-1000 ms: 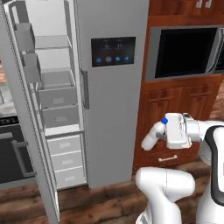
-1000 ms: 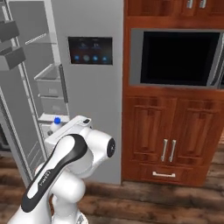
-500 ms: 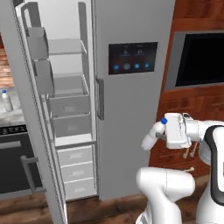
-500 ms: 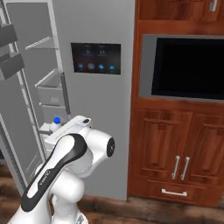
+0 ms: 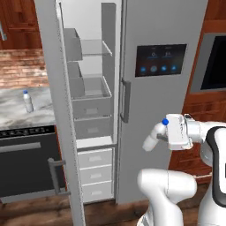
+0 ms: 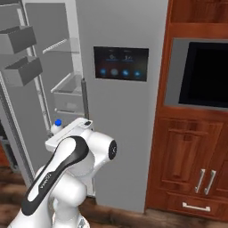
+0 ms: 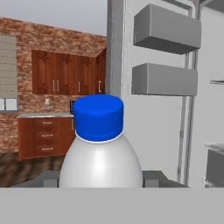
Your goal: Take the bottled waters from the counter and place them in the freezer to freeze. Close the freezer door after placing the bottles.
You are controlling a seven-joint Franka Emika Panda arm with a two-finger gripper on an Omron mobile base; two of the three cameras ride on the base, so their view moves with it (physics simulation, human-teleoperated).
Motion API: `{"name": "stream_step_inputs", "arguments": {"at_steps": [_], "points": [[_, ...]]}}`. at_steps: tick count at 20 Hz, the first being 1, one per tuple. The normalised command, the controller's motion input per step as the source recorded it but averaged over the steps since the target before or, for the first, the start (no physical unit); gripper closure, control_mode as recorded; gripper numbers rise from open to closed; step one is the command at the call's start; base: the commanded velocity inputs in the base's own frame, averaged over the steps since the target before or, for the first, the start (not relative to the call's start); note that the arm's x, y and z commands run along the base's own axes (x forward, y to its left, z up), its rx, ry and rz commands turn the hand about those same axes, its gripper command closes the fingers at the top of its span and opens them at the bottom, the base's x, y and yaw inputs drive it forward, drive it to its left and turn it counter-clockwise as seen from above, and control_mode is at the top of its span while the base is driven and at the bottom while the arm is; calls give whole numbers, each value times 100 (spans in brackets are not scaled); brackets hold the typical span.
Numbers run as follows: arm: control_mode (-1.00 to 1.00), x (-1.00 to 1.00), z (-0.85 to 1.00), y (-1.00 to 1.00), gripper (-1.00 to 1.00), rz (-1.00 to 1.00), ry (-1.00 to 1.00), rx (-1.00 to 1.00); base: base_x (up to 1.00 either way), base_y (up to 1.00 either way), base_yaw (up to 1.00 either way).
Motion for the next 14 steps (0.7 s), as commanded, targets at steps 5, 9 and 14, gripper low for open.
{"name": "stream_step_inputs", "arguments": {"at_steps": [5, 9, 14], "points": [[100, 0, 0, 0, 100, 0, 0, 0, 11, 48, 8], [100, 0, 0, 0, 100, 0, 0, 0, 34, 27, 5], [100, 0, 0, 0, 100, 0, 0, 0, 50, 12, 1]]}}
